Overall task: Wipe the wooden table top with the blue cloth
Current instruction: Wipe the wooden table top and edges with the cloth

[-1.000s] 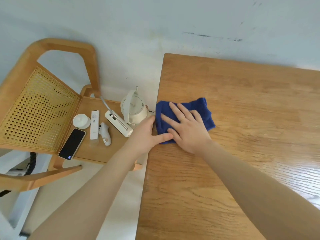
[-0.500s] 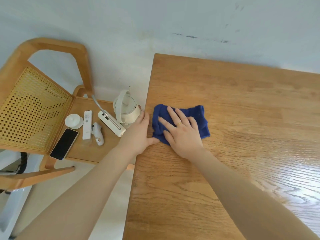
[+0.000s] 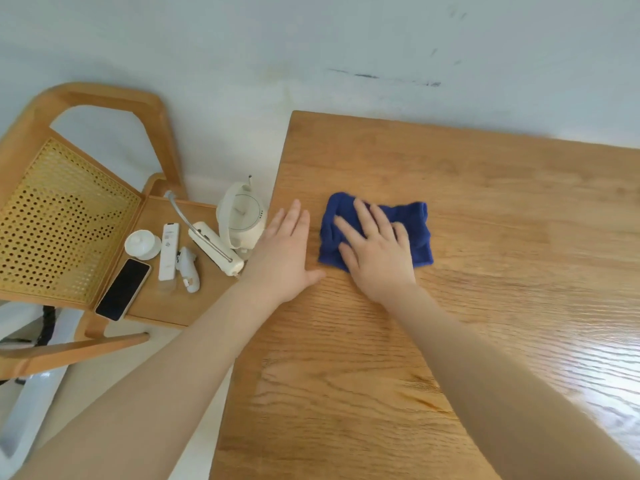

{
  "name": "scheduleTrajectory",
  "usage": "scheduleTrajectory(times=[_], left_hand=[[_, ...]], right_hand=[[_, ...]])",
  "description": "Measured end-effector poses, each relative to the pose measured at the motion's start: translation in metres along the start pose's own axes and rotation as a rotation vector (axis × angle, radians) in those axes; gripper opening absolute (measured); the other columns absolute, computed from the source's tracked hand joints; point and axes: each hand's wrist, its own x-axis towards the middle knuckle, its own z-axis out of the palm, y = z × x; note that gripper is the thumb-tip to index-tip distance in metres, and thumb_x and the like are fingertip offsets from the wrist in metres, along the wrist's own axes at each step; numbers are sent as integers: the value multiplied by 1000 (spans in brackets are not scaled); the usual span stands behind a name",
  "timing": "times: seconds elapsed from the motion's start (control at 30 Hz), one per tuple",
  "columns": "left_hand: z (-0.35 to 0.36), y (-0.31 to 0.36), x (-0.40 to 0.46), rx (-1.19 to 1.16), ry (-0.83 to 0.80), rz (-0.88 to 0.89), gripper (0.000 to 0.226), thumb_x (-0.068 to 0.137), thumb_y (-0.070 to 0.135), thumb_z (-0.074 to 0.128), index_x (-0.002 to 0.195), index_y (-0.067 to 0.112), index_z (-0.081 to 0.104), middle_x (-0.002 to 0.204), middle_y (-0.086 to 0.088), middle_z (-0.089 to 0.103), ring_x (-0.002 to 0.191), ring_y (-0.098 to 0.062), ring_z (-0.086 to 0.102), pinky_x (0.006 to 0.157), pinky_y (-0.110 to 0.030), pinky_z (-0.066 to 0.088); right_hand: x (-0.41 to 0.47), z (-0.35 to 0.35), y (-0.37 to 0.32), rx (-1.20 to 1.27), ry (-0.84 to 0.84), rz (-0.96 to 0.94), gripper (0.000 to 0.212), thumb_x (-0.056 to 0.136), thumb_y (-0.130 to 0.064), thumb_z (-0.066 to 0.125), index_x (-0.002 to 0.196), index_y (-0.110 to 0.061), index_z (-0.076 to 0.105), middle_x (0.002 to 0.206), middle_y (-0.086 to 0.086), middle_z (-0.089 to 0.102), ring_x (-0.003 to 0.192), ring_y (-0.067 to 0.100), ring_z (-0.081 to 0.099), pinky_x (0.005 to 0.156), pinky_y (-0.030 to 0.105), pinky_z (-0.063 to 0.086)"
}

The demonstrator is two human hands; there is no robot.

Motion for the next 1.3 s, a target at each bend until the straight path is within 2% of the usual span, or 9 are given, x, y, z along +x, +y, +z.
scheduleTrajectory(times=[0.13,0.27,0.47,0.57,0.7,0.93,1.1,1.2,1.3], left_hand=[[8,34,22,-49,-35,36,104,79,50,65,150,14,-1,157,-4,-13,145,-19,-4,117,-32,9],[21,53,41,73,-94,-44,120,66,72,61,149,16,-5,157,-6,-14,145,-20,-5,117,-34,3],[25,57,46,188,-128,-50,118,67,73,56,148,19,-11,155,-11,-20,145,-25,-9,116,-35,-2],[24,60,45,158,-130,-67,118,68,70,58,149,18,-9,155,-12,-20,144,-25,-11,116,-35,-2],[22,62,46,131,-120,-82,119,65,68,62,149,17,-6,156,-11,-18,145,-24,-10,116,-34,-1],[26,57,43,84,-75,-61,123,64,70,64,149,14,-5,157,-7,-15,145,-19,-8,116,-33,-4],[17,25,1,-18,-43,-73,126,64,64,68,148,12,-9,157,-3,-15,144,-15,-10,116,-31,-3],[8,-4,-34,20,-64,-70,127,64,63,69,148,10,-10,157,-5,-14,144,-16,-10,117,-30,-1],[8,-29,-64,46,-92,-54,127,65,62,70,147,8,-11,157,-7,-13,145,-17,-9,116,-28,0]], right_hand=[[-11,-1,34,37,-14,-139,50,91,-47,26,134,-35,47,149,7,36,136,28,35,99,43,29],[35,-7,82,49,51,94,53,89,-52,24,136,-37,43,153,3,27,140,26,25,104,45,22],[81,-21,145,25,-2,298,48,97,-47,25,144,-38,25,158,2,7,144,23,5,111,45,10],[60,-16,116,19,6,257,49,97,-46,23,145,-37,24,158,4,6,144,25,6,109,48,12],[25,-9,88,21,0,-100,53,90,-49,20,137,-36,41,153,7,26,139,30,26,101,49,25],[50,-14,79,46,-16,180,47,97,-46,24,144,-40,23,158,2,4,144,26,1,111,50,6],[-7,-12,33,18,-11,-51,51,94,-49,35,143,-38,28,158,7,9,142,30,13,106,50,17],[-23,-2,-18,-7,-40,-225,51,87,-50,45,135,-33,46,149,16,33,129,38,37,93,49,34],[-3,3,-53,34,-28,-205,50,86,-50,47,134,-33,47,147,14,35,129,36,35,101,51,25]])
